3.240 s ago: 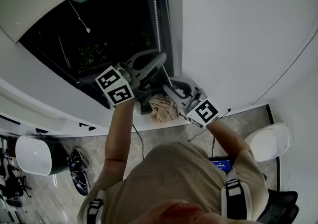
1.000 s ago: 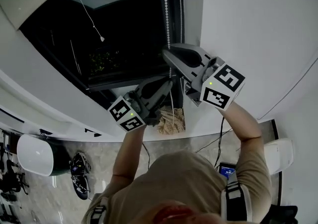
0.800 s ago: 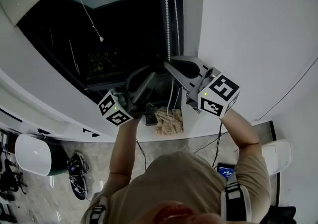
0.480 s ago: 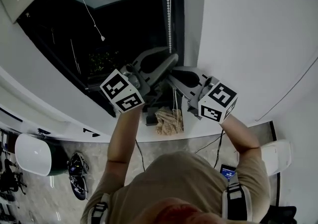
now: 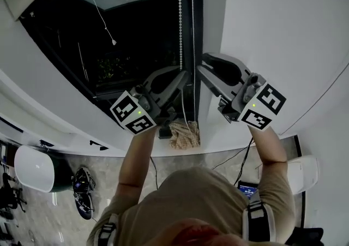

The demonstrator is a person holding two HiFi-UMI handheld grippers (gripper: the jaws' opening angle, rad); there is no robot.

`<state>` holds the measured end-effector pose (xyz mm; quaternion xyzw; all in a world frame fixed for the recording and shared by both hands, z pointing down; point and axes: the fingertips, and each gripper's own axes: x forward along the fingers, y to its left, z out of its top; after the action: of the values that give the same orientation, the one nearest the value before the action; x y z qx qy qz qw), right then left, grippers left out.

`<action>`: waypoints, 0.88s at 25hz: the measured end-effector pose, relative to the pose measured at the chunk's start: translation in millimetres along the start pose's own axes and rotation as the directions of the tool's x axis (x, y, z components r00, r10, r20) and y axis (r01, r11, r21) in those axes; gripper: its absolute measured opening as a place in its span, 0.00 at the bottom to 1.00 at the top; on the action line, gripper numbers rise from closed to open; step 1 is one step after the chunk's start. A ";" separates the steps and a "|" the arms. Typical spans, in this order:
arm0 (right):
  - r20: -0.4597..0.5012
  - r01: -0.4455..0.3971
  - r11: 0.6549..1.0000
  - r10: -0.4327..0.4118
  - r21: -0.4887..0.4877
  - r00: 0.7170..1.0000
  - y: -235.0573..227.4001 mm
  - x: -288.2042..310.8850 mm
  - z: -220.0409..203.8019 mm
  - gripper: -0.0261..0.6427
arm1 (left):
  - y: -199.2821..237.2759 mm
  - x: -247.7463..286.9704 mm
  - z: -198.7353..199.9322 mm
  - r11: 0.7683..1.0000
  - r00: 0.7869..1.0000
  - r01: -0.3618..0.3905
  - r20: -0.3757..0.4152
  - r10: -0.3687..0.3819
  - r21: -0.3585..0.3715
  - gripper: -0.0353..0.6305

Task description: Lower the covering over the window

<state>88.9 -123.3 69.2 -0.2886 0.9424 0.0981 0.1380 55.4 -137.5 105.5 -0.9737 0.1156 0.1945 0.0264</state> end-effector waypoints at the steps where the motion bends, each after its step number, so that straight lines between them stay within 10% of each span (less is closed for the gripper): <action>1: 0.001 -0.003 1.000 0.003 -0.001 1.000 -2.3 8.9 4.0 0.17 | -5.9 0.1 -7.8 1.000 1.000 0.008 -0.013 -0.008 0.000 0.09; 12: 0.105 -0.066 0.990 0.053 0.124 0.993 -0.3 23.8 14.2 0.08 | -8.5 -27.0 -39.8 0.998 0.999 0.006 -0.043 -0.009 -0.058 0.09; 22: -0.027 -0.015 0.992 0.018 0.124 0.999 -14.4 28.9 -12.1 0.06 | -12.2 -18.3 -35.3 0.997 0.997 0.074 -0.013 -0.074 -0.017 0.13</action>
<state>71.7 -153.2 69.9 -0.2730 0.9509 0.0364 0.1413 55.0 -125.1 145.3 -0.9788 0.0781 0.1879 0.0246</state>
